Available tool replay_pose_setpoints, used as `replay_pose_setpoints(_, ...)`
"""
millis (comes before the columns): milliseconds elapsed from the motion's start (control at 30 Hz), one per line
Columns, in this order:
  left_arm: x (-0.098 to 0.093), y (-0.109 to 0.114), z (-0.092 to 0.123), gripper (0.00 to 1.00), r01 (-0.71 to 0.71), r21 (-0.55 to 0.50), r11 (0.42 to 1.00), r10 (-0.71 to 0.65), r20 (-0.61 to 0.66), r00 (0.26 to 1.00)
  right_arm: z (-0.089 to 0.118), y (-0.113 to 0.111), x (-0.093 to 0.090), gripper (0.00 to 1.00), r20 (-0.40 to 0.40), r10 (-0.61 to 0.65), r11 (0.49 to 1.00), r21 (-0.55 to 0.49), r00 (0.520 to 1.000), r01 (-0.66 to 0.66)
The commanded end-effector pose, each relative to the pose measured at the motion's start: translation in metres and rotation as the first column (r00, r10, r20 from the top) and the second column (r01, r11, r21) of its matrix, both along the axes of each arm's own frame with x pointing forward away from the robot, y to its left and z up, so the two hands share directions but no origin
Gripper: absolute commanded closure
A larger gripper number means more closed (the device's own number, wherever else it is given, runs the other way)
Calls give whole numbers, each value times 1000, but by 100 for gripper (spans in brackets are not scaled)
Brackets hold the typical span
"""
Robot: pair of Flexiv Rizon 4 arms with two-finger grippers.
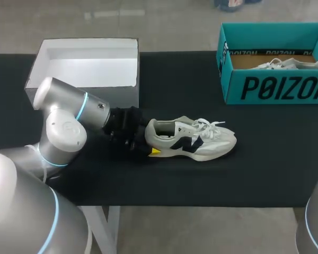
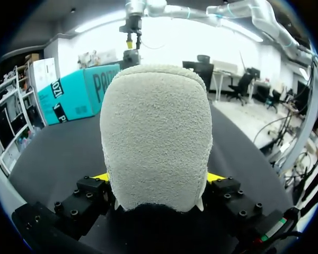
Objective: Take the shoe out of the shoebox, open the shoe tongue, remove and reinsert the insole, then place the shoe into the shoebox
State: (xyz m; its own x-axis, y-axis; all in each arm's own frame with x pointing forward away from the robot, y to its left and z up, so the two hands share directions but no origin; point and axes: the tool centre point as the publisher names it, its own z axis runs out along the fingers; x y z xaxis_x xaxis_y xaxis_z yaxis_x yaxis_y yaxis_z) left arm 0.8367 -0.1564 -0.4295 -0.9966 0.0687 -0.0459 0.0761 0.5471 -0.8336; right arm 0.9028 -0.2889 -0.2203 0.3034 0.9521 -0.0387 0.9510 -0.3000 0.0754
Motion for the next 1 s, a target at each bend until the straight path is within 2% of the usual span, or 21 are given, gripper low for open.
replay_pose_setpoints(33,-1,0,0,100,0,-3,1000,0,2,1000,0,0,0,0,1,0,1000,1,1000,0)
replay_pose_setpoints(267,-1,0,0,100,0,-3,1000,0,2,1000,0,0,0,0,1,0,1000,1,1000,0)
replay_pose_setpoints(433,-1,0,0,100,0,-3,1000,0,2,1000,23,69,-1,0,74,-53,986,-156,996,64)
replay_pose_setpoints(467,-1,0,0,100,0,-3,1000,0,2,1000,26,83,-2,0,93,-54,984,-162,994,69)
replay_pose_setpoints(600,-1,0,0,100,0,-3,1000,0,2,1000,25,130,-5,0,73,-105,982,-151,992,115)
replay_pose_setpoints(667,-1,0,0,100,0,-3,1000,0,2,1000,23,149,-10,0,41,-139,981,-134,989,143)
replay_pose_setpoints(767,-1,0,0,100,0,-3,1000,0,2,1000,18,176,-17,0,-2,-105,990,-92,994,105)
replay_pose_setpoints(1000,-1,0,0,100,0,-3,1000,0,2,1000,18,176,-17,0,-2,-105,990,-92,994,105)
